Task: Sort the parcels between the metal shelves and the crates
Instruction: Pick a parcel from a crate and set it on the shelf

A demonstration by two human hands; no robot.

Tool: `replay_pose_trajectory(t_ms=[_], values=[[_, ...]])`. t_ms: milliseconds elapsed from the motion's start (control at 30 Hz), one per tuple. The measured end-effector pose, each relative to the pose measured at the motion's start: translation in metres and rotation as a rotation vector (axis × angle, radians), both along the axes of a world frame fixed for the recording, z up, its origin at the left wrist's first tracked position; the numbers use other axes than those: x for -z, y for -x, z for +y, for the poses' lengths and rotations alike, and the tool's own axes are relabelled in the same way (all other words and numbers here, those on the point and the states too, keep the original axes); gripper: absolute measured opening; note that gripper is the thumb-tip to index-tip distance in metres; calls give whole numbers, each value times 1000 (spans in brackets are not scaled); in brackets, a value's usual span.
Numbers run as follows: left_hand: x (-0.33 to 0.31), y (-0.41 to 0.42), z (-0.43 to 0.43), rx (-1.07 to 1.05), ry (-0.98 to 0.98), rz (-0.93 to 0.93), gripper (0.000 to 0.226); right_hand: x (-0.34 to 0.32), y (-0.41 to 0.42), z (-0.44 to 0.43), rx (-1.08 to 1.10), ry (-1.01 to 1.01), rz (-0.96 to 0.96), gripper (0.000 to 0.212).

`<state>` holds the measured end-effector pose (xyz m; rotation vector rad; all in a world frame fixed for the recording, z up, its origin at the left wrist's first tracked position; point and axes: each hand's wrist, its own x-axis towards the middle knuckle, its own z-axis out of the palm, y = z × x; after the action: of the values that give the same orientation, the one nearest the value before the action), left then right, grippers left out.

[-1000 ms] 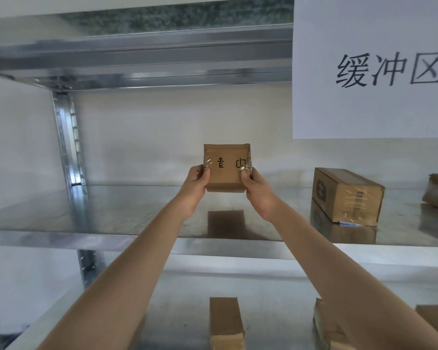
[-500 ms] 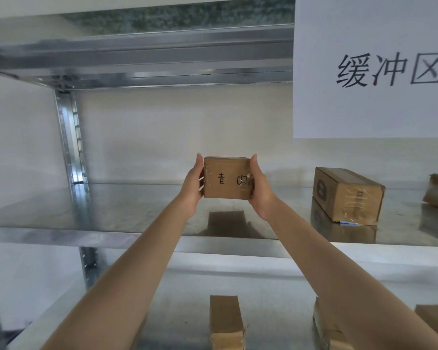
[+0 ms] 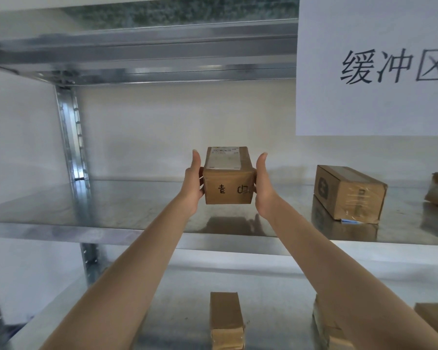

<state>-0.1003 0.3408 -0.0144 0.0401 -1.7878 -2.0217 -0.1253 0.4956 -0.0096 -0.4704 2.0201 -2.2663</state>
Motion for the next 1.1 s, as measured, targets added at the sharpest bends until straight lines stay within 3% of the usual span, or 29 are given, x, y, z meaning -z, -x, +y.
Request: replay_pose_trajectory(t_ms=[133, 233, 300, 400, 567, 833, 967, 1100], values=[[3, 2, 1, 19, 10, -14, 68, 5, 12, -5, -5, 11, -1, 81], [5, 1, 3, 34, 104, -6, 46, 9, 18, -11, -5, 35, -10, 101], [6, 0, 4, 31, 165, 22, 50, 12, 18, -10, -25, 45, 16, 86], [16, 12, -2, 17, 197, 47, 82, 17, 20, -11, -45, 95, 54, 56], [13, 2, 4, 51, 221, 193, 46, 20, 17, -18, -62, 155, 133, 51], [8, -27, -20, -74, 204, 246, 45, 18, 7, -58, -146, 217, 219, 57], [7, -59, -54, -172, 234, 246, 46, 21, -5, -102, -285, 229, 290, 41], [12, -109, -102, -293, 235, 237, 37, 25, -40, -164, -417, 234, 300, 40]])
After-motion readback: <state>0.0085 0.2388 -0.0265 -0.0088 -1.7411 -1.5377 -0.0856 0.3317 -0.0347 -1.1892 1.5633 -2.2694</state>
